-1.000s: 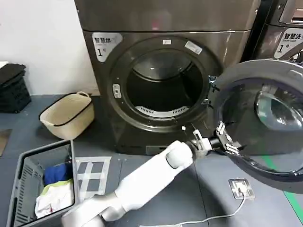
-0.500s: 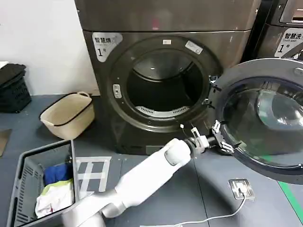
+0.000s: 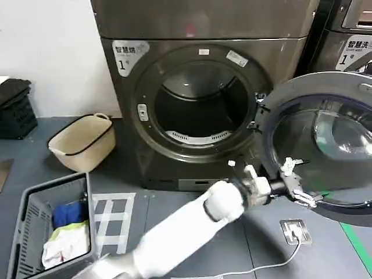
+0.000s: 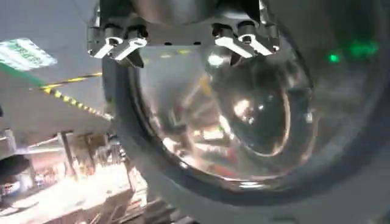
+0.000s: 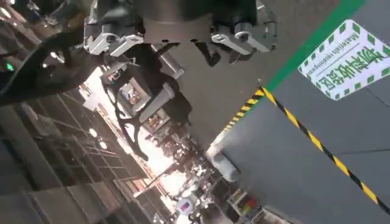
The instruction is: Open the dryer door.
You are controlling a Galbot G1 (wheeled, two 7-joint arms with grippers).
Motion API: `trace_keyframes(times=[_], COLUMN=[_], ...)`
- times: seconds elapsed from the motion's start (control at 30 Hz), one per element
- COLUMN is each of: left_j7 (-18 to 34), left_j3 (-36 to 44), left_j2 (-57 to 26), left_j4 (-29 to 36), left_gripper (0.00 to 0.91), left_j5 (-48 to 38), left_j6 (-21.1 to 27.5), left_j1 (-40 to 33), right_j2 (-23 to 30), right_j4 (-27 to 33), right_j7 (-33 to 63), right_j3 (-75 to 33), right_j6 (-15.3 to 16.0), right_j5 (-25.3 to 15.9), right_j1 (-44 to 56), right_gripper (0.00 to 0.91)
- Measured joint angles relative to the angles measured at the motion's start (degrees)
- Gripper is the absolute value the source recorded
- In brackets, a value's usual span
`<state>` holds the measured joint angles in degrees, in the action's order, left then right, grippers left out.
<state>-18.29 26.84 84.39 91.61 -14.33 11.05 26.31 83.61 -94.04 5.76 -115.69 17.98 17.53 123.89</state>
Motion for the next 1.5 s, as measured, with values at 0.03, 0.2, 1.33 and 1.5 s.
trace_keyframes(times=[0.03,0.2,1.33,1.5], left_j7=[0.33,1.57,38.67,44.80], left_j3=[-0.27,-2.49,-59.78,-66.62], left_j2=[-1.88,-11.38,-39.97,-41.57], left_j4=[2.09,12.16,35.67,34.48], left_gripper=[0.907,0.907,0.907,0.907], left_j5=[-0.40,-3.82,-51.13,-59.72], left_j6=[0.78,4.92,31.20,31.19], left_j1=[0.56,3.26,42.63,47.10], right_j2=[-0.12,-0.78,-7.85,-8.91], right_j4=[0.14,0.49,1.02,0.85], right_j7=[-0.01,-0.15,-0.87,-0.97], right_j3=[0.02,0.22,5.13,5.65], right_j6=[0.00,0.16,1.41,1.59], right_j5=[0.00,-0.01,0.00,0.08], right_j1=[-0.05,-0.49,-4.52,-4.79], right_gripper=[0.907,0.907,0.907,0.907])
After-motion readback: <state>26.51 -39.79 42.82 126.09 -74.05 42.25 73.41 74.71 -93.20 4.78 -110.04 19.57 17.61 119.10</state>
